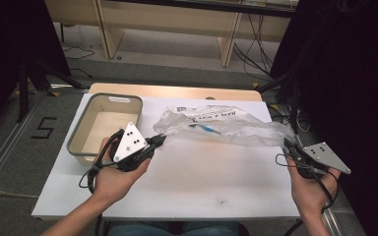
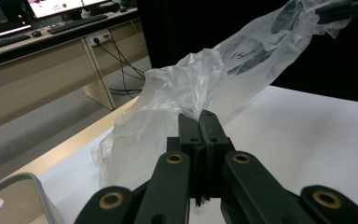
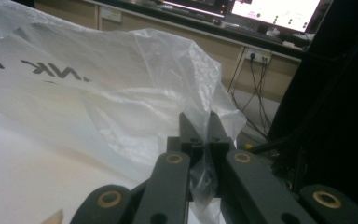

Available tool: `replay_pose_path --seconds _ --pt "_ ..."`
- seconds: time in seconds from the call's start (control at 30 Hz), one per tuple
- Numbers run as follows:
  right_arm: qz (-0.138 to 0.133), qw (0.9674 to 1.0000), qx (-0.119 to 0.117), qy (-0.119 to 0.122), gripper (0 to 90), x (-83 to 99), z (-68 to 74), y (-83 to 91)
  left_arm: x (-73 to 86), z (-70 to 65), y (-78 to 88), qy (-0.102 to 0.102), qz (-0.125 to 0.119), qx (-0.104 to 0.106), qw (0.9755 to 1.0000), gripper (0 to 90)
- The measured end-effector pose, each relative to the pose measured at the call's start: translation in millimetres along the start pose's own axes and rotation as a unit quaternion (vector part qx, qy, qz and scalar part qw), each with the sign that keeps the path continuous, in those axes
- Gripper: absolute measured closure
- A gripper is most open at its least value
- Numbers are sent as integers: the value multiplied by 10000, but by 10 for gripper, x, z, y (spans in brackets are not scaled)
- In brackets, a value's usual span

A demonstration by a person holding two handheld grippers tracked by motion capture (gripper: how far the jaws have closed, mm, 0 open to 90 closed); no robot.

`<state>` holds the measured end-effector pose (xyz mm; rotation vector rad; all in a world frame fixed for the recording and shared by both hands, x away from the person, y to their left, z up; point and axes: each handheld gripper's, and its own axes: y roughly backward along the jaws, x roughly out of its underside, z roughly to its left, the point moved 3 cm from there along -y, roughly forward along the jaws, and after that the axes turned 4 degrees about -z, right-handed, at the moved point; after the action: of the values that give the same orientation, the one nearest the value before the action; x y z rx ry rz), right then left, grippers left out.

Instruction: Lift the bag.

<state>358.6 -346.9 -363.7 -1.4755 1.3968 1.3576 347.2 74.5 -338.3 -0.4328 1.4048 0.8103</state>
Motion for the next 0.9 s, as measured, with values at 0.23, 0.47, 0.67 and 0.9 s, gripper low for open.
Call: replay_pose_path --seconds 0.23,0.47,0.67,0.9 --pt "-188 9998 64 -4 900 -104 -3 -7 -78 33 27 28 -114 -34 9999 895" --pt "-344 9994 48 -15 900 -216 19 -51 -113 87 22 79 -179 -91 9998 894" --pt "-391 9992 11 -6 900 -255 48 -88 -111 117 2 70 -205 -141 9997 894" --pt "-424 9991 11 -32 900 -264 45 -81 -171 105 26 51 -348 -128 9993 894"
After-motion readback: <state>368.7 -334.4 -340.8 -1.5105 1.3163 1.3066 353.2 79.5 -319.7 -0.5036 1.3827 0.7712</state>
